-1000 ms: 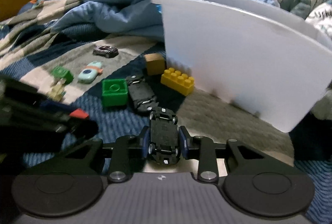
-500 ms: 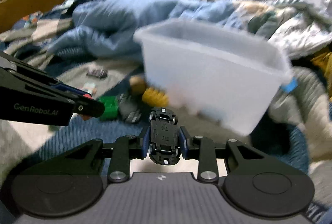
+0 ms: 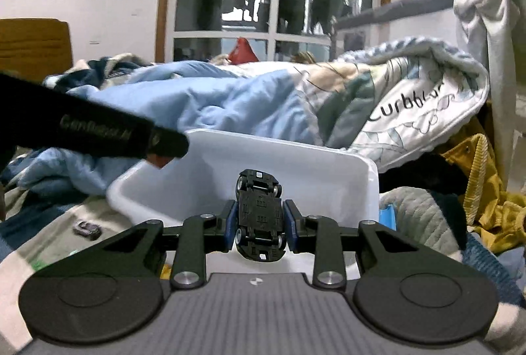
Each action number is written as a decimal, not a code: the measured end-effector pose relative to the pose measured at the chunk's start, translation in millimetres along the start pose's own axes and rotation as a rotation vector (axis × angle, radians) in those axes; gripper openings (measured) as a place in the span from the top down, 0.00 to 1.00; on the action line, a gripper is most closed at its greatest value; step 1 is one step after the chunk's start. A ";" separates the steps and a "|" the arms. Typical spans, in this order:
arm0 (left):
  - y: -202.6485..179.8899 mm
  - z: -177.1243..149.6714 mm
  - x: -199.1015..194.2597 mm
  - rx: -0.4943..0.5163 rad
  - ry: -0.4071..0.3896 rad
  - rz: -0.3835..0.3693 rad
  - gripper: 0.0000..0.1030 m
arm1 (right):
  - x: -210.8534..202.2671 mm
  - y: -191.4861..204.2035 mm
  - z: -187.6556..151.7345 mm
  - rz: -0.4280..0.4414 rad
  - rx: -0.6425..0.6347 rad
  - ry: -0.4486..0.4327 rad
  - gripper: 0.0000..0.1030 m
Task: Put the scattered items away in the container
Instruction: 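Carry both toys over the white box and open both grippers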
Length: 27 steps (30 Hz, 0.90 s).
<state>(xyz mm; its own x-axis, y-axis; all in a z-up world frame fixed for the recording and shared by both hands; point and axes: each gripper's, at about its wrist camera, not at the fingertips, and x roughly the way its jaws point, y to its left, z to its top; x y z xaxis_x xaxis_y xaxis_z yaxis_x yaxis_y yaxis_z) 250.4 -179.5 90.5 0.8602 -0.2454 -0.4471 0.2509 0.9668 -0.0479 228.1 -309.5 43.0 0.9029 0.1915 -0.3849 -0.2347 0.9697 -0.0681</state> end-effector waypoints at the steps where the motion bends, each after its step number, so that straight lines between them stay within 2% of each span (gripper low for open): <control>1: -1.9 2.7 7.2 0.004 0.003 0.001 0.76 | 6.6 -2.1 1.7 -0.008 -0.004 0.003 0.68; 11: 4.1 -7.7 69.5 -0.026 0.092 0.016 0.75 | 53.6 -21.1 -5.5 -0.012 0.003 0.094 0.68; 12: 5.5 -10.0 72.2 -0.035 0.101 0.014 0.72 | 56.4 -22.0 -7.0 -0.009 0.010 0.100 0.68; 14: 8.3 -15.1 74.0 -0.050 0.114 0.011 0.55 | 59.3 -24.3 -9.2 -0.005 0.028 0.109 0.67; 15: 9.3 -17.3 73.0 -0.051 0.116 0.012 0.53 | 59.0 -24.2 -9.4 -0.003 0.030 0.105 0.66; 17: 11.1 -19.6 71.0 -0.048 0.118 0.028 0.40 | 57.4 -21.4 -9.7 -0.011 0.011 0.101 0.58; 19: 14.9 -20.5 66.4 -0.053 0.116 0.034 0.37 | 54.6 -18.4 -9.7 -0.024 -0.007 0.093 0.48; 21: 20.3 -20.3 58.7 -0.068 0.110 0.037 0.36 | 51.7 -17.8 -8.6 -0.025 -0.005 0.090 0.47; 23: 25.9 -21.4 48.0 -0.083 0.101 0.038 0.27 | 45.8 -16.2 -7.8 -0.021 0.000 0.082 0.43; 27: 35.9 -26.5 19.6 -0.074 0.081 0.061 0.24 | 32.9 -6.3 -6.8 -0.024 -0.037 0.061 0.38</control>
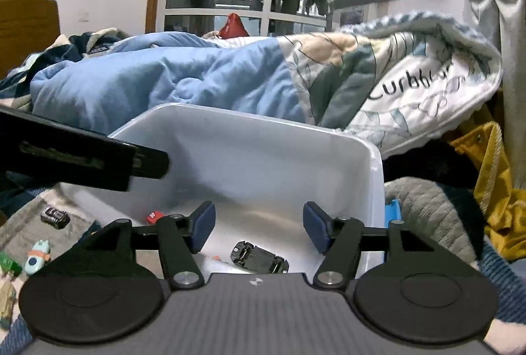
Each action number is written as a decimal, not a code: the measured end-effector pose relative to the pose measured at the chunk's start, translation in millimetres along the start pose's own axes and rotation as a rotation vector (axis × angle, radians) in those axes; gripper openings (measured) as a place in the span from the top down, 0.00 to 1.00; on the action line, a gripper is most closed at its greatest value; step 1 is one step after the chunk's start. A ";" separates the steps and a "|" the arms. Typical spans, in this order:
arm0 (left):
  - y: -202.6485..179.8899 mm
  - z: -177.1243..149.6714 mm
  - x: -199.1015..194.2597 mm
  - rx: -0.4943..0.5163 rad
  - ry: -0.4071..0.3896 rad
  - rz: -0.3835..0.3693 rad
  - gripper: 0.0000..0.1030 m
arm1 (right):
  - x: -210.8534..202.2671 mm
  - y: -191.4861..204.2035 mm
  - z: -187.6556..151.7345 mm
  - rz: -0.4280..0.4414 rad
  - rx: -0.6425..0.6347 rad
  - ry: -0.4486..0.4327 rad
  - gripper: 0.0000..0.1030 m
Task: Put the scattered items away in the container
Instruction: 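Carry both toys over the white box and open both grippers, then move both grippers back toward the remaining toys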
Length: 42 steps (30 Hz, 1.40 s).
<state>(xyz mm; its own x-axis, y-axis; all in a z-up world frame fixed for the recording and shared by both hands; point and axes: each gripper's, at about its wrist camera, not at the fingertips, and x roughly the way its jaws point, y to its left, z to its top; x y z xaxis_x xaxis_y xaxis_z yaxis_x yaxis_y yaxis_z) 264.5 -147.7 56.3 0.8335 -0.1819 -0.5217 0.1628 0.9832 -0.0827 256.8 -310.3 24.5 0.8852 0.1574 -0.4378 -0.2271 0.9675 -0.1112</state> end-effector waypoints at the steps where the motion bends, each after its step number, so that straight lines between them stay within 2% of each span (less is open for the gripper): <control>1: 2.4 -2.1 -6.8 -0.001 -0.005 0.008 0.24 | -3.3 2.5 0.1 0.001 -0.006 -0.007 0.36; 8: 9.3 -20.5 -46.0 0.031 -0.032 0.049 0.22 | -29.5 26.2 -6.1 0.029 0.008 -0.034 0.29; 12: 25.1 -40.1 -67.7 -0.014 -0.029 0.068 0.22 | -40.9 46.0 -23.9 0.064 -0.004 -0.050 0.22; 15: 42.8 -62.8 -84.6 -0.054 -0.008 0.084 0.22 | -47.5 60.0 -39.5 0.104 0.002 -0.049 0.20; 18: 65.7 -92.8 -101.0 -0.101 0.017 0.106 0.22 | -48.9 74.9 -53.9 0.158 -0.009 -0.004 0.20; 21: 84.6 -124.2 -110.8 -0.115 0.054 0.170 0.22 | -47.8 91.2 -68.4 0.181 -0.035 0.038 0.20; 24: 96.5 -153.0 -108.6 -0.128 0.108 0.222 0.22 | -43.1 106.1 -82.9 0.222 -0.045 0.086 0.20; 27: 102.9 -175.1 -98.4 -0.174 0.166 0.231 0.22 | -38.2 116.6 -96.5 0.233 -0.042 0.132 0.20; 32: 94.0 -184.9 -83.5 -0.207 0.169 0.239 0.23 | -38.1 128.7 -119.7 0.214 -0.072 0.163 0.18; 36: 84.0 -182.1 -67.8 -0.226 0.180 0.267 0.23 | -44.6 133.7 -131.6 0.153 -0.107 0.126 0.02; 37: 83.9 -182.1 -63.6 -0.235 0.188 0.265 0.26 | -46.8 134.0 -131.4 0.145 -0.110 0.113 0.00; 38: 83.7 -183.1 -59.0 -0.241 0.200 0.257 0.37 | -48.4 133.9 -130.9 0.145 -0.114 0.104 0.00; 40: 82.7 -186.1 -54.4 -0.233 0.216 0.259 0.52 | -48.7 133.6 -130.1 0.172 -0.124 0.100 0.00; 42: 83.8 -189.0 -56.4 -0.218 0.208 0.257 0.60 | -47.0 131.8 -129.4 0.219 -0.121 0.111 0.00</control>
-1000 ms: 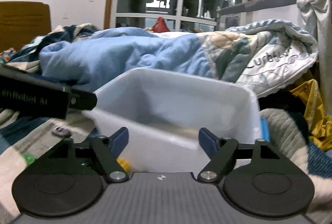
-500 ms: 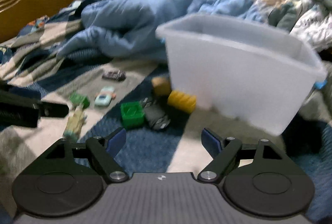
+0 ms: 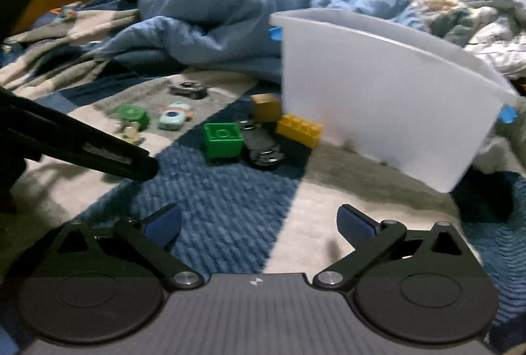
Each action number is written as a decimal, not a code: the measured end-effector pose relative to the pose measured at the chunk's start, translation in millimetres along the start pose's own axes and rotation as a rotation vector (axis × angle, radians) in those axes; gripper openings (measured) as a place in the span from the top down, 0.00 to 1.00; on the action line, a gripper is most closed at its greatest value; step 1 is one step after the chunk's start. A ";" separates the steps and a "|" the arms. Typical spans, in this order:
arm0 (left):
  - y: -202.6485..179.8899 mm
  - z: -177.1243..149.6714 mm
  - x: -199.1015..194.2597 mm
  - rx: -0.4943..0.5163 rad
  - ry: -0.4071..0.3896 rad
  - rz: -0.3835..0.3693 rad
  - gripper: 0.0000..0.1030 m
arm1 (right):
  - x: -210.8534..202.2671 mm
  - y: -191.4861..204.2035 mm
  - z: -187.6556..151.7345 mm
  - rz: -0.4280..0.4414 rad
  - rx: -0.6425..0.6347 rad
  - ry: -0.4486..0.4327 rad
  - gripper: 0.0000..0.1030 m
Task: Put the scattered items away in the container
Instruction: 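Move both grippers back toward the remaining toys, then grasp the beige figure with the left gripper while the right grasps the green Lego brick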
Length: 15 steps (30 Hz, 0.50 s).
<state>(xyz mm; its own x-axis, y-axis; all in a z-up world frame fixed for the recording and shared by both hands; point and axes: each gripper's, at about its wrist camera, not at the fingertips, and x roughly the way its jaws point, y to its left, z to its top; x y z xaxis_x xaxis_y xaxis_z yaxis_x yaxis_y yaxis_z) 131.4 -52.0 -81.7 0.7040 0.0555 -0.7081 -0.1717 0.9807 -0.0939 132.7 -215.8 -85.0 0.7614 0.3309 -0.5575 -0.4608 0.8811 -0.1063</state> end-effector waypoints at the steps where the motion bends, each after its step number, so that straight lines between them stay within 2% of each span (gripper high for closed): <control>1: 2.1 -0.5 -0.5 0.006 0.000 -0.008 0.63 | 0.4 -1.8 0.5 0.019 0.011 0.000 0.00; 3: 9.9 -1.2 -2.0 0.004 0.003 -0.036 0.67 | 1.2 -3.1 2.5 0.024 0.033 -0.015 0.05; 4: 14.0 -1.4 -2.4 0.002 0.004 -0.045 0.68 | 2.1 -3.5 4.5 0.033 0.040 -0.017 0.13; 6: 20.7 -1.7 -3.5 0.008 0.007 -0.050 0.70 | 6.1 -2.5 9.4 0.052 0.045 -0.006 0.25; 7: 22.6 -2.0 -4.1 0.021 0.007 -0.047 0.70 | 9.4 -1.3 12.6 0.065 0.041 0.003 0.27; 9: 23.8 -2.2 -5.2 0.055 0.009 -0.042 0.70 | 16.7 2.8 19.9 0.078 0.021 0.011 0.28; 11: 24.7 -2.2 -5.7 0.078 0.011 -0.044 0.70 | 26.1 10.1 28.6 0.052 -0.017 0.011 0.28; 15: 27.8 -1.5 -5.7 0.080 0.013 -0.056 0.69 | 43.0 22.3 45.9 0.055 -0.062 -0.011 0.29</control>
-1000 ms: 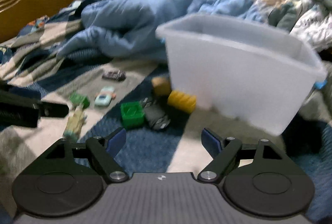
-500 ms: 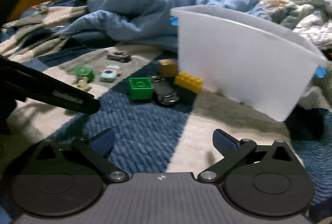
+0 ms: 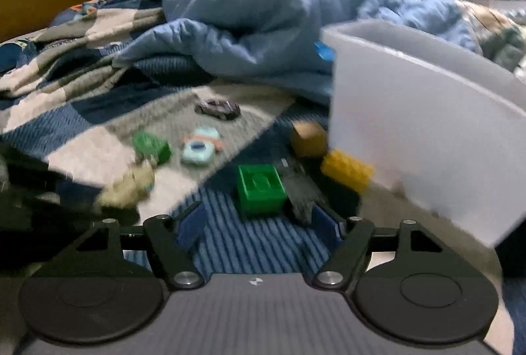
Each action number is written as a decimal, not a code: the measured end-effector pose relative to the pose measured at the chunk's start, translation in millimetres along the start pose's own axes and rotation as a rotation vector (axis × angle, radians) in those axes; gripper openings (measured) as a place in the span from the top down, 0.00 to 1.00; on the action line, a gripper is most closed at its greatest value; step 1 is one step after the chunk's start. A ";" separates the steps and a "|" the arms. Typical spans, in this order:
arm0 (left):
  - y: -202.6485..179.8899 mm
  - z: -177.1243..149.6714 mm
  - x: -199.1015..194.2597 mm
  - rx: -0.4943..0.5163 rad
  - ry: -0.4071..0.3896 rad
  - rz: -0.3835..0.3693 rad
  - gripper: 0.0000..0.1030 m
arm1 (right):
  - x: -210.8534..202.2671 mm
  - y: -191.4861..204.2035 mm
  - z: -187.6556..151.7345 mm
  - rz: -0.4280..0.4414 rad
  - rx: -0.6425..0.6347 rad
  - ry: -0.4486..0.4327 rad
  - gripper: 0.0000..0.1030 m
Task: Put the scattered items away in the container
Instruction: 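Grasp the beige figure with the left gripper while the right grasps the green Lego brick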
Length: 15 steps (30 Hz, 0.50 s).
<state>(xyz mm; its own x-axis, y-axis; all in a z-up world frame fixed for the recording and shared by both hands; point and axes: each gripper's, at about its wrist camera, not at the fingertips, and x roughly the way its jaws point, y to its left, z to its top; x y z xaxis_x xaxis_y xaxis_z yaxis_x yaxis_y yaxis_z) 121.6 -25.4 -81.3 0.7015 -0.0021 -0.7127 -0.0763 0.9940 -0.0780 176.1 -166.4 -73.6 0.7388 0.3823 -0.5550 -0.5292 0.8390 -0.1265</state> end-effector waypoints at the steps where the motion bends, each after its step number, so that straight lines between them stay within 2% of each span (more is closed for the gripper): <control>1: 0.7 0.0 -0.1 0.000 -0.001 -0.004 0.69 | 5.2 3.1 4.8 -0.009 -0.015 -0.004 0.29; 2: 1.5 0.0 -0.2 0.000 -0.001 -0.006 0.69 | 9.8 5.4 8.2 -0.015 -0.028 -0.007 0.29; 4: 2.1 0.1 -0.5 -0.001 -0.002 -0.007 0.69 | 20.7 10.2 13.3 -0.020 -0.054 0.009 0.42; 6: 4.0 -0.1 -1.1 0.002 -0.003 -0.005 0.69 | 29.6 11.7 14.4 -0.015 -0.054 0.051 0.49; 8: 7.0 -0.7 -2.1 0.004 -0.005 -0.005 0.69 | 27.7 11.4 13.1 -0.027 -0.042 0.051 0.56; 9: 8.3 -0.9 -2.8 0.004 -0.005 -0.003 0.69 | 24.5 10.0 12.9 -0.029 -0.033 0.048 0.65; 15: 9.6 0.4 -7.0 0.003 -0.001 0.007 0.69 | 2.2 0.4 8.4 -0.005 0.035 0.047 0.66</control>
<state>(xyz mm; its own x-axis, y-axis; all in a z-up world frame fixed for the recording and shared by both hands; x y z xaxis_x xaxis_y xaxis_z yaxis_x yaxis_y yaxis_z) 116.2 -15.8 -76.8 0.7017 0.0045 -0.7124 -0.0786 0.9944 -0.0711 181.0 -161.9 -67.9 0.7206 0.3597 -0.5927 -0.5097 0.8544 -0.1012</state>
